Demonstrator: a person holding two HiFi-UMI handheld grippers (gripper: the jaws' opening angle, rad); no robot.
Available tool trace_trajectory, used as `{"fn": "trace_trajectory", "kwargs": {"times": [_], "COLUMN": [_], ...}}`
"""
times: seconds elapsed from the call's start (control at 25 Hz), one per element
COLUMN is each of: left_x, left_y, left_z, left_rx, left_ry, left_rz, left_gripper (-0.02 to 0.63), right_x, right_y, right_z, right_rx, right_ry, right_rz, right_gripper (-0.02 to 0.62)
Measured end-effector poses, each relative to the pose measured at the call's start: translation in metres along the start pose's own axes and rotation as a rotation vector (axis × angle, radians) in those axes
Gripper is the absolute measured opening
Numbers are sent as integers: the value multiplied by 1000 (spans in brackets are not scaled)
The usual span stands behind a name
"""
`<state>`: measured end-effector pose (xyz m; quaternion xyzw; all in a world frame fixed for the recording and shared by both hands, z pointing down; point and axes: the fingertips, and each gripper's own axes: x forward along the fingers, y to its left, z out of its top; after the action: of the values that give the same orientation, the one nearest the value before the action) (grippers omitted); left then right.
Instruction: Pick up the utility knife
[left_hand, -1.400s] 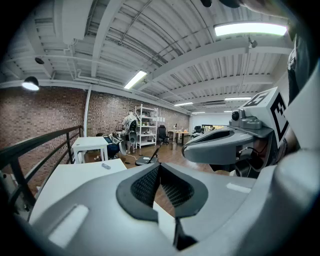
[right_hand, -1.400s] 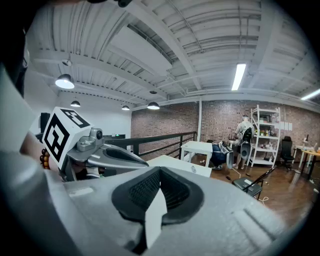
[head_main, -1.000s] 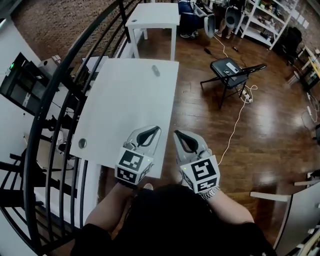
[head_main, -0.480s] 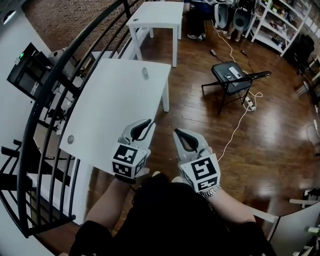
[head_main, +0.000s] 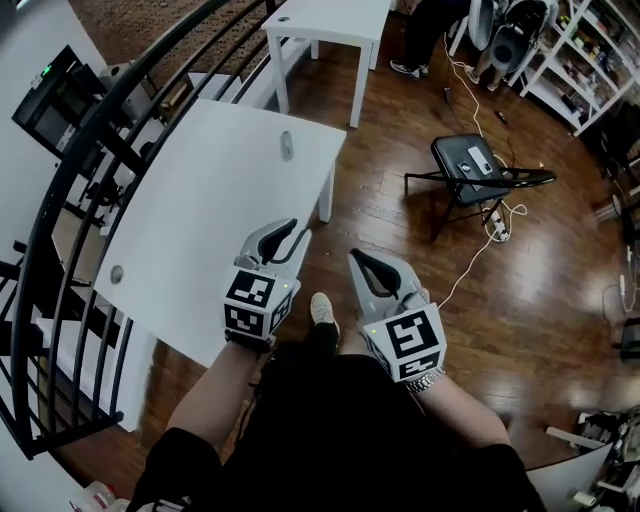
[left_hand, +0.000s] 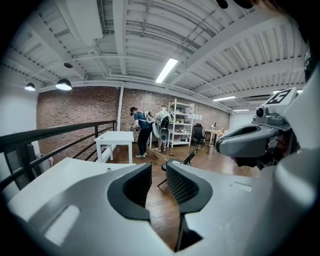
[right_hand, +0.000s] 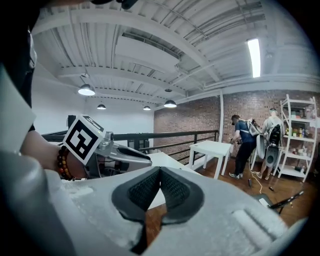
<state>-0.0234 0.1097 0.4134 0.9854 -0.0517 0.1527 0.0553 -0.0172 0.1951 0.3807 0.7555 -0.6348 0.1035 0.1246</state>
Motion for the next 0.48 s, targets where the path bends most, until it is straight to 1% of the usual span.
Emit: {"fn": "trace_trajectory", "kwargs": {"times": [0.24,0.36,0.48], "left_x": [64,88,105], "left_y": [61,86,107], "left_z": [9,14,23], "left_rx": [-100,-121,-143], "left_ry": [-6,5,4], "left_rz": [49,65,89], "left_gripper": [118,131,141], "right_x": [77,109,138], "right_y": [-36,-50,-66], "right_z": [20,39,49], "right_rx": [-77,-118,-126], "right_ry": [58,57,61], "right_rz": [101,137,163], "right_gripper": [-8,-8,-8]}}
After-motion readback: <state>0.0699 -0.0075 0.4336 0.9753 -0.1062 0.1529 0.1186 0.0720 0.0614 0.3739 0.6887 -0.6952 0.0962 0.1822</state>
